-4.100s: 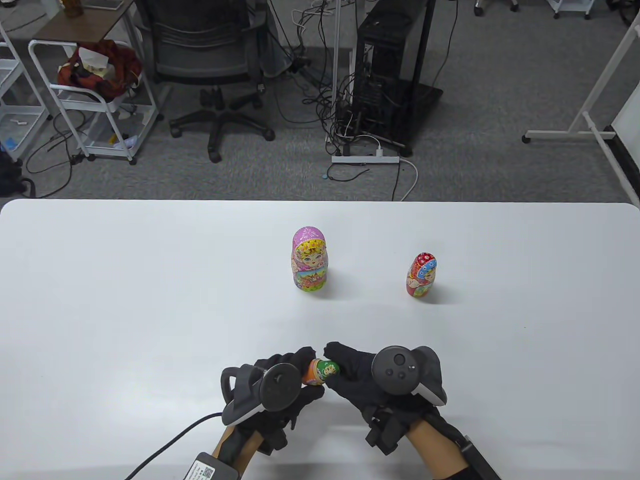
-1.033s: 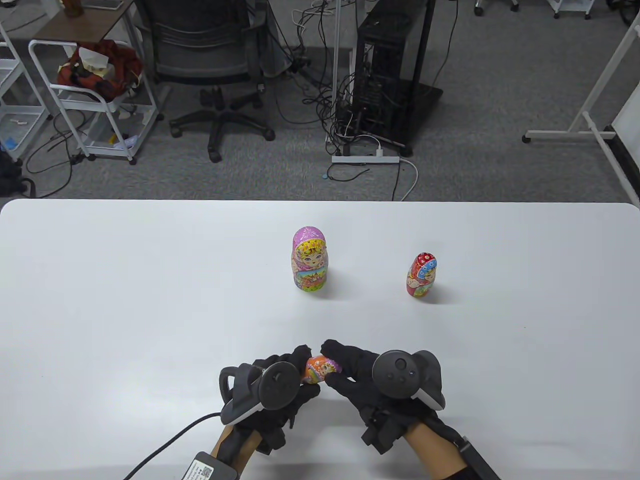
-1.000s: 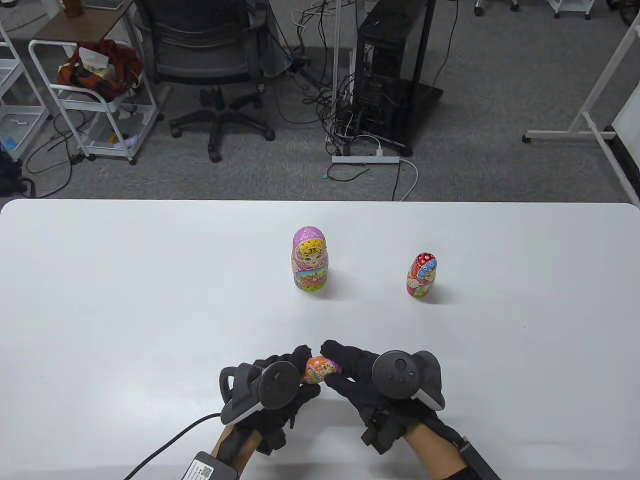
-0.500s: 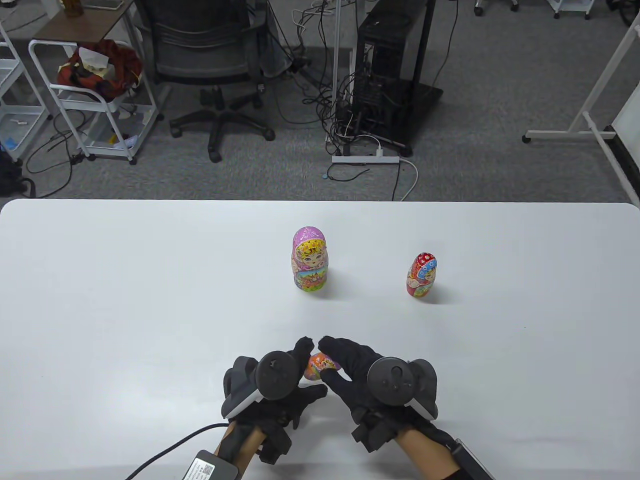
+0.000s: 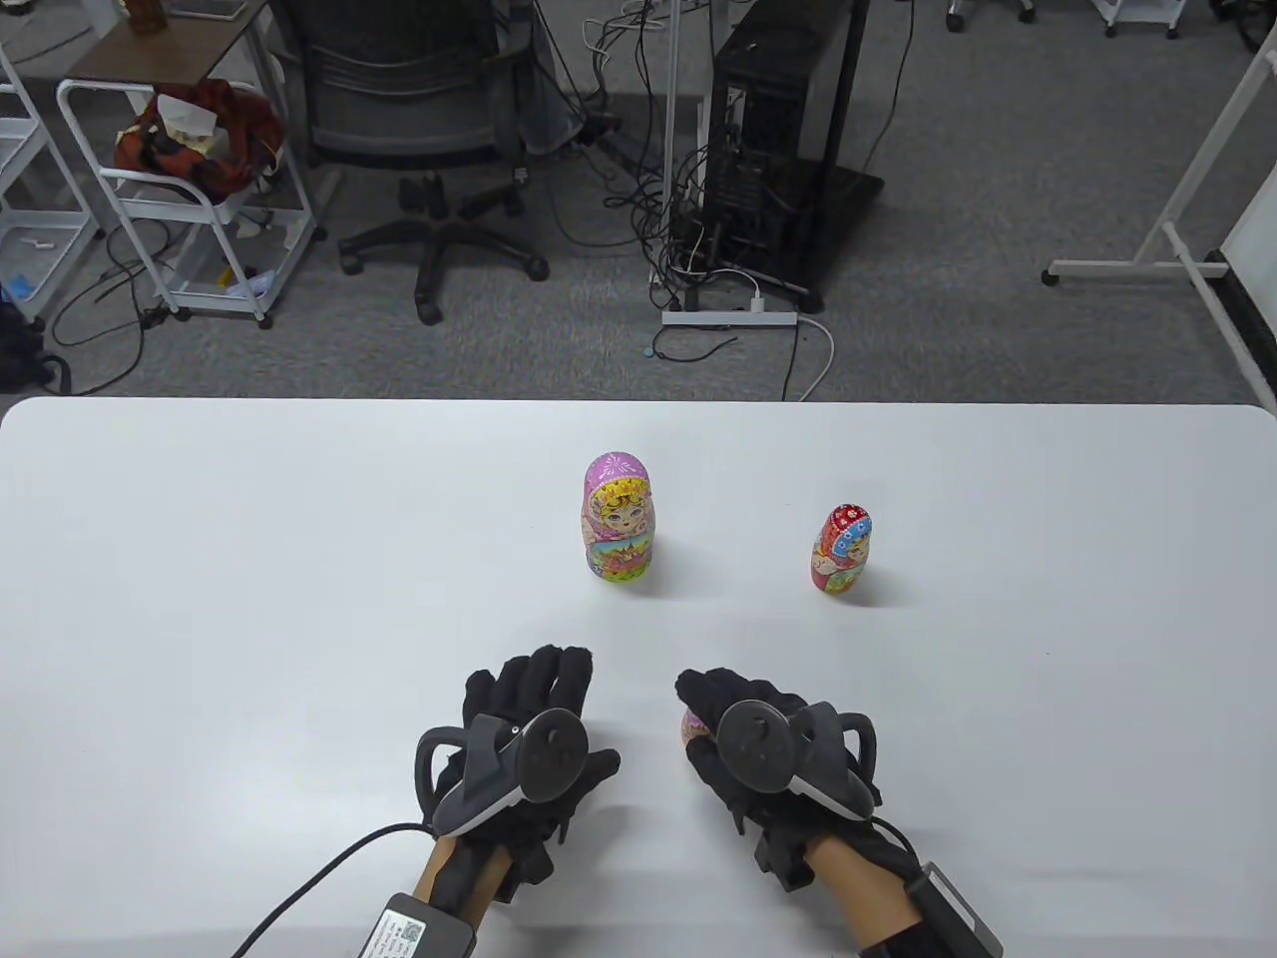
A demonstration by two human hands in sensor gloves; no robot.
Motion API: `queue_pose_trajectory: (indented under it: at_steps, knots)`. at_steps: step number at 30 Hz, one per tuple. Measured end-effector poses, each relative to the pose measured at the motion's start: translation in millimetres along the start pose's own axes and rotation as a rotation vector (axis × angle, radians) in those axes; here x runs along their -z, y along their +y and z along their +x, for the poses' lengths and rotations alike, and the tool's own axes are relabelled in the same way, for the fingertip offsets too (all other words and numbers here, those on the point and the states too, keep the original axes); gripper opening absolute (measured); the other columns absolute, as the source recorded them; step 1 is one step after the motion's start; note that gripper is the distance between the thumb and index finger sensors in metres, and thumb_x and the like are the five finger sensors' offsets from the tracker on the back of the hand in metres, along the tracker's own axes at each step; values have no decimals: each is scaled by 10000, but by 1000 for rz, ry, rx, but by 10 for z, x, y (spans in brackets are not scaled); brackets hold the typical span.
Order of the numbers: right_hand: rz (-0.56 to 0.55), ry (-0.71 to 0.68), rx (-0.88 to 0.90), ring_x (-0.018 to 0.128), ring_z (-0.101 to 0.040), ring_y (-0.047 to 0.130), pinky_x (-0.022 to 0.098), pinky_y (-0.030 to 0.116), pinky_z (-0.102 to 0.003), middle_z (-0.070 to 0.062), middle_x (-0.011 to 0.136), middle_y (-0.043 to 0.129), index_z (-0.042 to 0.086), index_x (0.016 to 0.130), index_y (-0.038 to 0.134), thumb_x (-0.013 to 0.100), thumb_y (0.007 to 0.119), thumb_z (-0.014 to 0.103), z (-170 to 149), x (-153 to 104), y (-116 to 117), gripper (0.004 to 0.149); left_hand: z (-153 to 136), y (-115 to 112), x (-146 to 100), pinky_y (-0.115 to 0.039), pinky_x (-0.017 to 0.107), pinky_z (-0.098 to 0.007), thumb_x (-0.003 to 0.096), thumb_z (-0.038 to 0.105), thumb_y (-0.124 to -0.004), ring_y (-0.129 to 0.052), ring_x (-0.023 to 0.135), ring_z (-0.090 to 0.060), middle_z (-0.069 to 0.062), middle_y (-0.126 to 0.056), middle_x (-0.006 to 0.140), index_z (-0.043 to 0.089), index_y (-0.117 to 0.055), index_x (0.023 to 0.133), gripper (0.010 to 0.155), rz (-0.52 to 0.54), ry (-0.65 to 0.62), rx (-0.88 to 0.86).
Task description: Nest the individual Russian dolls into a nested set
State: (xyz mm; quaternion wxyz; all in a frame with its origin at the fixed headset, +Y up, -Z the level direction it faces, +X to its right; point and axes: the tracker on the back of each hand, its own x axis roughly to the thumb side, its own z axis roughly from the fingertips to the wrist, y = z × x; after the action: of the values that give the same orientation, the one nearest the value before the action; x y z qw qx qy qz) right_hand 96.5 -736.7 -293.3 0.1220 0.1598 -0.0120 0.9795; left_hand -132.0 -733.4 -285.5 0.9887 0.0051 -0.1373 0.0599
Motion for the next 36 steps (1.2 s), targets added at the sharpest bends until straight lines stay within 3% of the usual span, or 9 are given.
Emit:
queue_pose_trajectory:
  at_steps: [6,8,10,14,19,23,27,29,36]
  knots:
    - [112,13,25,936,-291,709,687,634,-530,-25,1092,563,373,1013,418,486,777,434,-59,33,88,642,0,7,-5,-360,724,-719,387,689,-734,-483,1067,-389,-148,-382,1171,231,-247,1118,990,4,-1,4]
    - [162,11,60,1012,-322,594,722,570,-564,-29,1144,436,407,1035,263,474,732,559,-111,34,27,748,-17,13,-12,-353,723,-722,387,692,-732,-478,1068,-391,-149,-380,1172,233,-247,1118,990,8,7,-4]
    - [80,52,157,1060,-340,488,754,490,-603,-45,1166,356,431,1034,231,463,709,609,-183,79,-120,766,-34,11,-19,-337,721,-726,388,695,-729,-465,1070,-395,-153,-353,1178,236,-246,1119,989,1,12,-10]
    - [-218,419,211,1070,-385,359,770,380,-628,-97,1162,230,401,1040,283,480,702,577,-452,329,-425,722,-59,26,-16,-303,716,-734,388,711,-712,-433,1075,-403,-155,-328,1182,243,-242,1121,989,3,20,-15]
    - [-6,821,-81,1103,-296,-10,836,171,-580,2,1119,-131,588,959,30,503,628,659,-869,910,-538,755,-76,29,-7,-247,705,-746,382,747,-669,-381,1081,-413,-158,-272,1189,262,-227,1125,991,-9,20,-2]
    - [41,947,-153,1095,-283,-95,847,120,-568,28,1083,-226,634,896,-65,500,615,686,-1069,1173,-438,789,-93,45,5,-239,704,-746,382,747,-667,-356,1088,-413,-153,-264,1190,267,-227,1123,987,-7,24,6]
    - [165,983,-127,1160,-287,96,871,231,-553,31,1092,-207,668,874,-60,527,605,641,-1183,1270,-209,751,-100,51,4,-242,704,-747,388,739,-671,-383,1080,-413,-155,-271,1189,265,-230,1124,980,-15,28,-2]
    - [49,976,-140,1158,-213,414,882,411,-470,11,1149,-58,673,901,20,547,588,587,-1160,1268,-191,675,-98,47,23,-243,706,-746,390,735,-672,-386,1081,-411,-155,-276,1189,266,-232,1124,976,-22,28,-3]
    - [-8,936,-91,1055,-213,644,857,544,-414,-34,1157,260,633,913,310,556,670,478,-1163,1246,-343,529,-80,58,24,-246,707,-745,395,730,-671,-391,1083,-408,-153,-282,1190,266,-234,1125,969,-21,21,0]
